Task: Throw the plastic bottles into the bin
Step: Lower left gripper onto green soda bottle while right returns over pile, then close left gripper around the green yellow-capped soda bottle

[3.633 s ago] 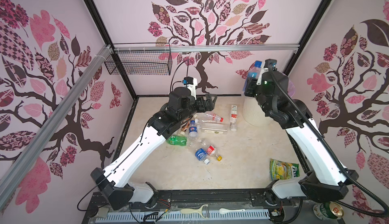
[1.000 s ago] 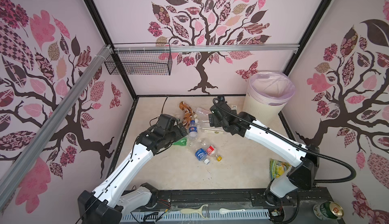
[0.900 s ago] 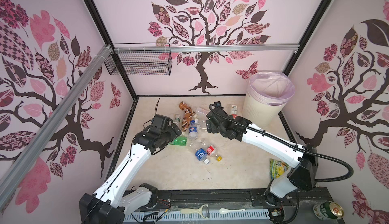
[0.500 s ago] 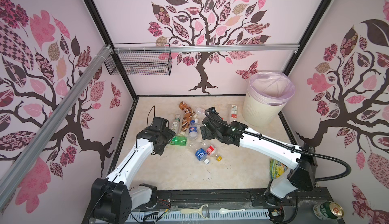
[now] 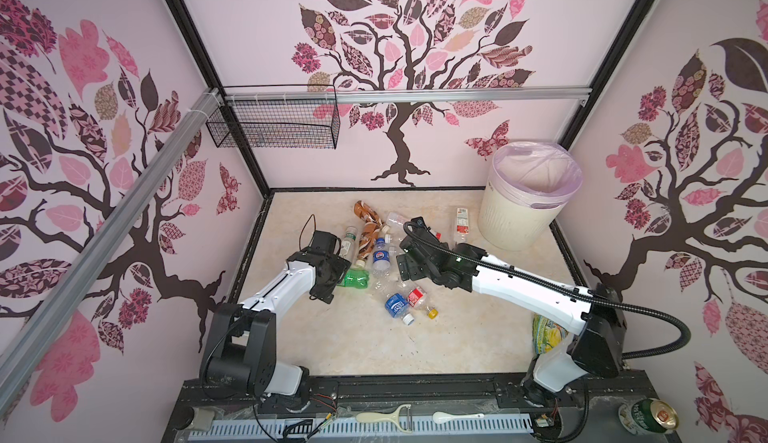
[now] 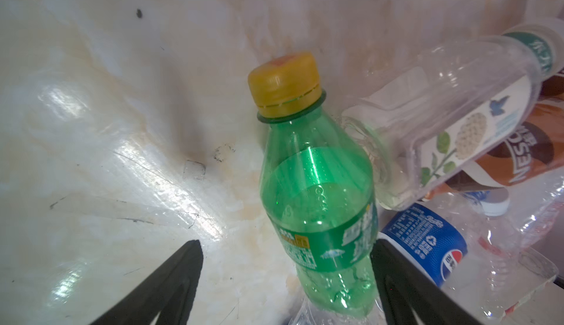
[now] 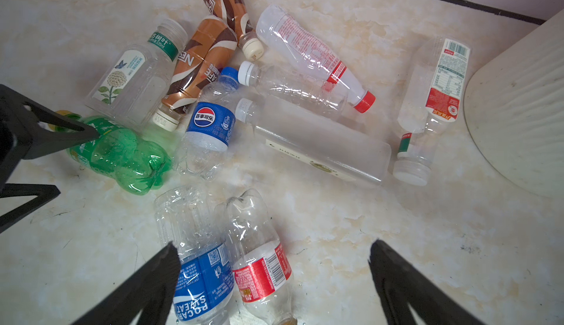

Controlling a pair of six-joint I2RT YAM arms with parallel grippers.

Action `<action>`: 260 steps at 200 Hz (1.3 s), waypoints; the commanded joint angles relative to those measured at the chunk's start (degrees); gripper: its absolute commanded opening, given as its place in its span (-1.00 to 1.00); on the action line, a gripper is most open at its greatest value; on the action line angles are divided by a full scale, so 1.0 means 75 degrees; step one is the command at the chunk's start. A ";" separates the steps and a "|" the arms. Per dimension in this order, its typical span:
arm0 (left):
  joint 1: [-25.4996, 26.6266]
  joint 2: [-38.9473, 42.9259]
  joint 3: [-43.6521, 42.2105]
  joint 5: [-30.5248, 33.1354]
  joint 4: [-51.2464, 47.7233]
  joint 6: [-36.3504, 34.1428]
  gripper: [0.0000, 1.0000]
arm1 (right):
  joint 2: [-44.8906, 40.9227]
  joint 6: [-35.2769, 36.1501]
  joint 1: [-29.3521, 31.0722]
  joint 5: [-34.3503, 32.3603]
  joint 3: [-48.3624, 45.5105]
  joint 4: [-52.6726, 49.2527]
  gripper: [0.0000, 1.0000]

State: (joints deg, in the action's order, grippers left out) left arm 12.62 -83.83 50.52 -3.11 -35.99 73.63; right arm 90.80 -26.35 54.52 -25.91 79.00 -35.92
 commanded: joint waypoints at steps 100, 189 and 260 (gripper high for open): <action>0.0044 -0.0436 -0.0056 0.0176 0.0215 -0.0499 0.51 | -0.0040 -0.0016 0.0012 0.0371 -0.0199 0.0246 0.99; 0.0039 0.0148 -0.0661 0.0286 0.0200 -0.0769 0.21 | -0.0037 -0.0320 0.0021 0.0272 -0.0163 0.0045 0.99; -0.0036 0.0022 -0.0674 0.0123 0.0308 -0.1332 0.22 | -0.0104 -0.0931 0.0025 0.0267 -0.0281 -0.0237 0.99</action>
State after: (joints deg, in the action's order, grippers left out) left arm 12.62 -83.20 46.81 -1.80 -33.89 66.11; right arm 90.80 -30.98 54.52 -22.94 77.62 -35.62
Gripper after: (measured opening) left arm 0.604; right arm 0.995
